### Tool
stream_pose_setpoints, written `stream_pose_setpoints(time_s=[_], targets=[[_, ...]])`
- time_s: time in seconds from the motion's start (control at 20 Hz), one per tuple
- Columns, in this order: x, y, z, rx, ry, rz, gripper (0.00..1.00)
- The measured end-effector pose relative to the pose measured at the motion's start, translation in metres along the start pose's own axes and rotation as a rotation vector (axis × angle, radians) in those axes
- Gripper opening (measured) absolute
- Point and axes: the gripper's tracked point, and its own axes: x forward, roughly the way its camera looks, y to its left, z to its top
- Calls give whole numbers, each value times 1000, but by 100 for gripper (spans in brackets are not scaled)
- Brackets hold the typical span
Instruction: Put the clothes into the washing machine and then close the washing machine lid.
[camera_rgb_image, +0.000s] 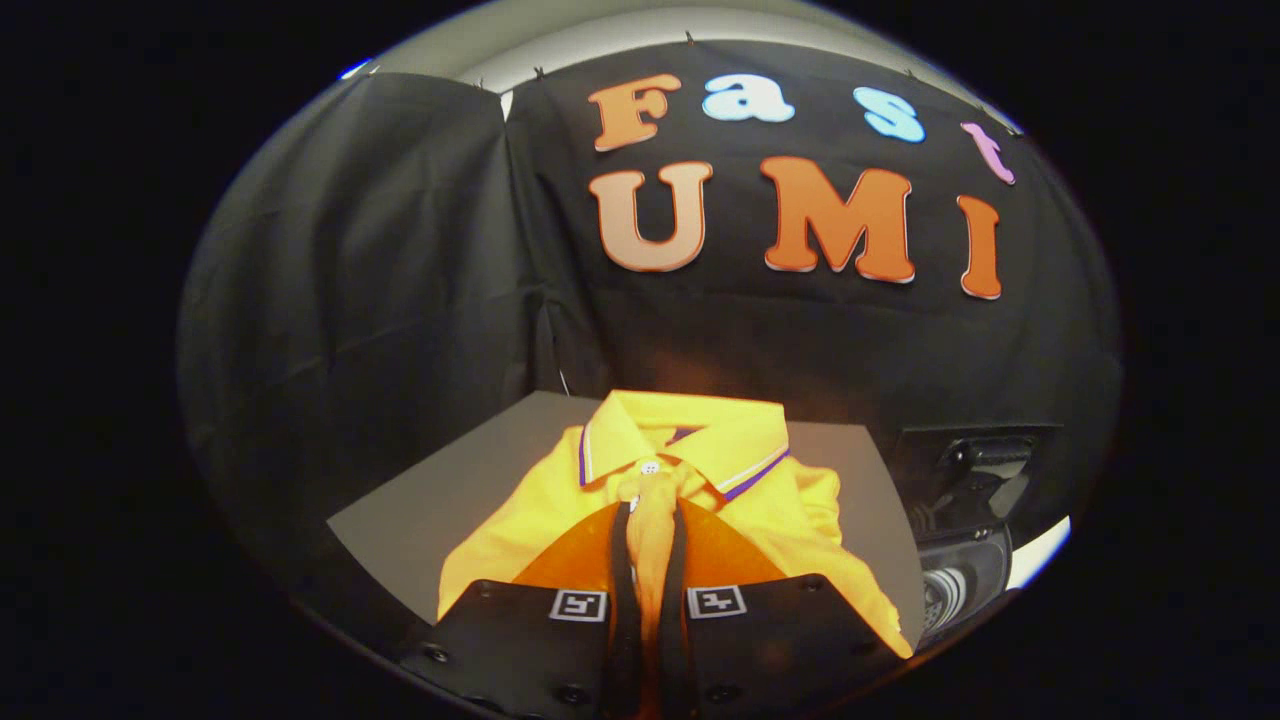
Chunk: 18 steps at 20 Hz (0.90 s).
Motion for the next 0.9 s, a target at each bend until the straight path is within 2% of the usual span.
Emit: stream_pose_setpoints(time_s=[0.1,0.25,0.4,0.7,0.9], targets=[[-8,3,21,-1,-69,7,16],[-19,3,39,69,-121,34,16],[-36,-12,69,98,-201,28,16],[-74,-69,106,82,-274,-16,15],[-95,-131,125,61,-305,-43,15]])
